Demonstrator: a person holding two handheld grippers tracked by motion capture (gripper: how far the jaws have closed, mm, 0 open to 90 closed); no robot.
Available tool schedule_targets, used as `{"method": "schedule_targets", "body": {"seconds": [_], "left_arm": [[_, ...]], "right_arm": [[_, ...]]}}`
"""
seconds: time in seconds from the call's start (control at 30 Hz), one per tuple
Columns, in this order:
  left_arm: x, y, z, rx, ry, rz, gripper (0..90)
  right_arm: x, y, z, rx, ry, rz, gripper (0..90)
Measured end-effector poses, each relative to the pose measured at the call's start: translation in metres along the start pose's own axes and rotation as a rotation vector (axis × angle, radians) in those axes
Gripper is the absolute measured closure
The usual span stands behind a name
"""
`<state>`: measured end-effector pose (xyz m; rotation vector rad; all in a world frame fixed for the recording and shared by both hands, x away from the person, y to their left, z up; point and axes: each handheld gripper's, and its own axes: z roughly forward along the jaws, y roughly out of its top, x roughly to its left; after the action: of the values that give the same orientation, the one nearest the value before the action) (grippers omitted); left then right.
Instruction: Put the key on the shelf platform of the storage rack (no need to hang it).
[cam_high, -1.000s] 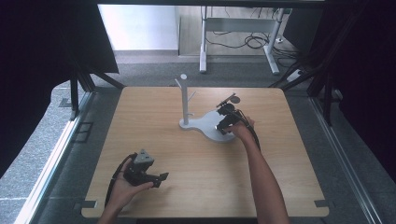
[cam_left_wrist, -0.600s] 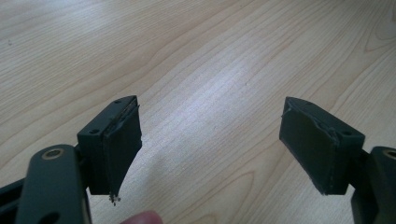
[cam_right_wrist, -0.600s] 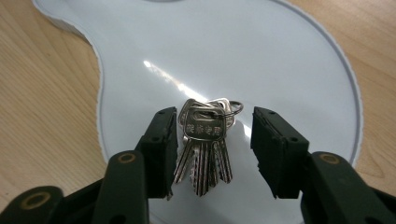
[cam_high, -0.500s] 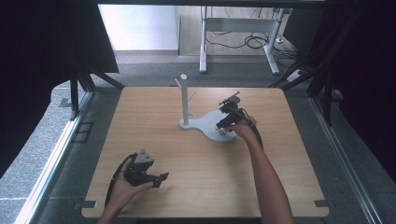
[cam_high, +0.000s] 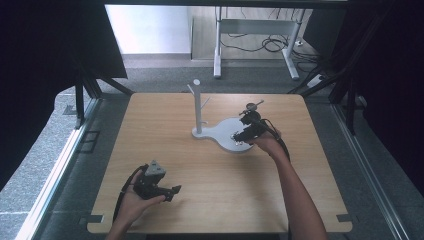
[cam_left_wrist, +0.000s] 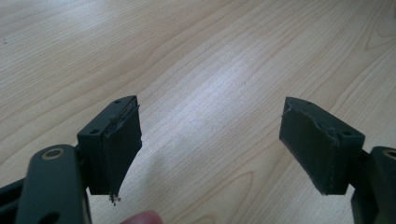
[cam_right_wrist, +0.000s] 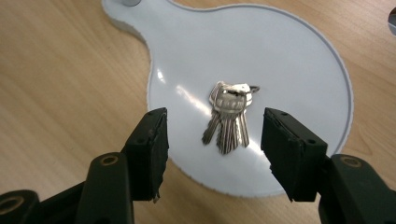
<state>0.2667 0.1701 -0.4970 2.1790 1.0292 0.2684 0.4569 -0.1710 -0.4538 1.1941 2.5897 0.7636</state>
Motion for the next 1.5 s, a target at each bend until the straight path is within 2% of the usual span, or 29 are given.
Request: {"method": "schedule_targets", "body": {"seconds": [0.13,0.33,0.57,0.87,1.1,1.2,1.3,1.5], "left_arm": [[-0.001,0.0,0.001,0.002,0.0,0.002,21.2],[-0.003,0.0,0.003,0.005,0.0,0.007,21.3],[-0.004,0.001,0.004,0.009,0.004,0.009,21.2],[-0.006,0.001,0.007,0.02,-0.004,0.012,21.2],[-0.003,0.001,0.005,0.015,0.002,0.002,21.2],[-0.003,0.001,0.005,0.016,0.002,0.004,21.2],[-0.004,0.001,0.006,0.017,0.0,0.006,21.2],[-0.006,0.001,0.009,0.024,-0.005,0.009,21.2]], "right_arm": [[0.002,-0.015,-0.013,-0.018,0.029,-0.028,41.7],[0.005,-0.044,-0.033,-0.044,0.048,-0.066,41.8],[0.01,-0.082,-0.053,-0.099,0.061,-0.077,42.1],[0.018,-0.138,-0.065,-0.153,0.081,-0.052,42.1],[0.019,-0.176,-0.063,-0.167,0.069,-0.019,43.2],[0.017,-0.182,-0.06,-0.128,0.061,-0.034,43.8],[0.016,-0.183,-0.061,-0.147,0.058,-0.02,44.0],[0.019,-0.183,-0.062,-0.182,0.02,-0.035,43.3]]}}
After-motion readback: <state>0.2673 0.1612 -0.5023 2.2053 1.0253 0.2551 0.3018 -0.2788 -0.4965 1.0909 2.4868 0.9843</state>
